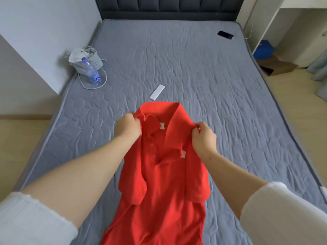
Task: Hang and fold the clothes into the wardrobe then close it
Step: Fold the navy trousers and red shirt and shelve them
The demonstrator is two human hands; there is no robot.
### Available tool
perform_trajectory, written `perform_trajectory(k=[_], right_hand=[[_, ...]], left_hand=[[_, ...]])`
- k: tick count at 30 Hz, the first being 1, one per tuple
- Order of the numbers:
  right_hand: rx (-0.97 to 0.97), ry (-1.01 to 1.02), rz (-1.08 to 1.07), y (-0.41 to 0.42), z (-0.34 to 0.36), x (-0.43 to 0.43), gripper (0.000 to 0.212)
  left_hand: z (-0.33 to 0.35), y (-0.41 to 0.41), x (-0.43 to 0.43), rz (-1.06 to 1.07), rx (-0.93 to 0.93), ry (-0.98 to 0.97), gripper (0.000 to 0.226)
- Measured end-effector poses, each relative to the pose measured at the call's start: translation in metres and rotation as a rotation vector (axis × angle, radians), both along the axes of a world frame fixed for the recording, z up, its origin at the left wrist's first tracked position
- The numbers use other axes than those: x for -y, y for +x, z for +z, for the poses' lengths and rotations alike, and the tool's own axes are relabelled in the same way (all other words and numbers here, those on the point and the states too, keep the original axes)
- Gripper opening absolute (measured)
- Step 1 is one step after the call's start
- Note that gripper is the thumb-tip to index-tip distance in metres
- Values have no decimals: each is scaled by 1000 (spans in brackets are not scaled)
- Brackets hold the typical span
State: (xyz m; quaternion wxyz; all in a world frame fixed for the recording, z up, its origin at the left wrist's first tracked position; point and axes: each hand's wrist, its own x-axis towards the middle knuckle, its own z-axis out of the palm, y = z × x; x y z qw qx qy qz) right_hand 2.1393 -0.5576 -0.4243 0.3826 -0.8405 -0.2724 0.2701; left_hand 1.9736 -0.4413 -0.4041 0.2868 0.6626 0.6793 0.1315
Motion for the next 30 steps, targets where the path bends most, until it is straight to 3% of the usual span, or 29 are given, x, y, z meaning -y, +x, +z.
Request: perform_trajectory(k=[2,4,6,13,19,22,24,27,30], right_hand=[[34,60,98,7,1,-19,40],[45,101,254,8,-6,-25,65],[81,35,367,3,-20,-20,77],[-110,-252,340,-37,-99,52,67],[-305,-550,146,-76,-185,160,57],[-378,-631,10,-89,-219,209,58],[-393,-650,-49,-96,-238,233,62],[-457,-625,-112,-102,-260,257,71],[-288,-728,-23,-107,-277,271,78]], left_hand=[[-7,10,-16,0,133,57,35],[-20,15,-20,-58,353,-60,68],[-39,14,-12,-114,448,-175,88],[-125,-20,55,-269,255,-357,91],[-193,-67,152,-489,-21,-477,51],[-224,-85,199,-654,-100,-502,43],[-246,-92,226,-781,-184,-507,49],[-275,-106,257,-965,-451,-570,69],[-295,-129,274,-1017,-661,-684,82]])
